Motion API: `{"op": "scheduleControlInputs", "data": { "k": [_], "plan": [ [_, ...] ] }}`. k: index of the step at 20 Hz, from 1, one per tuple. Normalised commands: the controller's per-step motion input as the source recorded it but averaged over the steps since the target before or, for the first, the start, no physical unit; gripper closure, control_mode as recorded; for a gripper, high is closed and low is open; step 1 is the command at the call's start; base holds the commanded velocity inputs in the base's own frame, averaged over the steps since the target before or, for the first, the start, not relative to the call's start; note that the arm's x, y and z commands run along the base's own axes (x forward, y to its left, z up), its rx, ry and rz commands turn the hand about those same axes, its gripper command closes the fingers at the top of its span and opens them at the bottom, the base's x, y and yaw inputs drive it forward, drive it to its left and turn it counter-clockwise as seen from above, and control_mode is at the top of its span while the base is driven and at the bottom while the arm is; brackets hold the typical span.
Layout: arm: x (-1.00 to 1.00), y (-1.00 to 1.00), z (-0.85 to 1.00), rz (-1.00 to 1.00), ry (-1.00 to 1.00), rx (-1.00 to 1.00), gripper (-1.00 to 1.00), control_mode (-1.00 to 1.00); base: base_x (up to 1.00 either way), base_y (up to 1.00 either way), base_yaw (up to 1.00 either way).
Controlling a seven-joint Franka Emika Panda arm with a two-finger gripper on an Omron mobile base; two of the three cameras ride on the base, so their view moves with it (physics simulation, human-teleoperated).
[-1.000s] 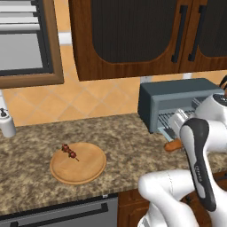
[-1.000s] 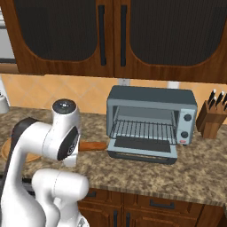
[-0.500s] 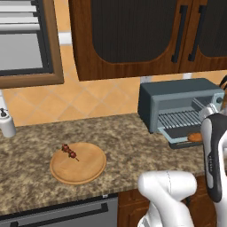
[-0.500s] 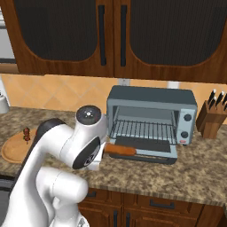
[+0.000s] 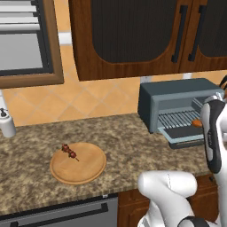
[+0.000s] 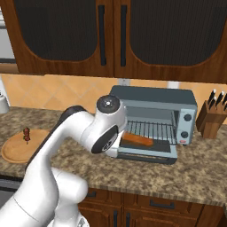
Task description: Pick up the kebab skewer and baguette bread, and place them inside the toaster oven. Close the toaster oven door and start by setting the timer.
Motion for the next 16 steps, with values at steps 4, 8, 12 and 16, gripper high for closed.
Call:
{"op": "scheduleControlInputs", "data": {
  "k": [4,8,12,16],
  "plan": [
    [0.70,-0.20,0.00,0.14,-0.14,0.00,1.00,-1.00,0.00,0.00,0.00],
    [0.50,-0.21,-0.01,0.14,-0.12,0.00,1.00,-1.00,0.00,0.00,0.00],
    [0.45,0.00,0.00,0.00,0.01,0.00,1.00,-1.00,0.00,0.00,0.00],
    [0.64,-0.05,-0.01,0.00,0.01,0.00,1.00,-1.00,0.00,0.00,0.00]
  ]
}}
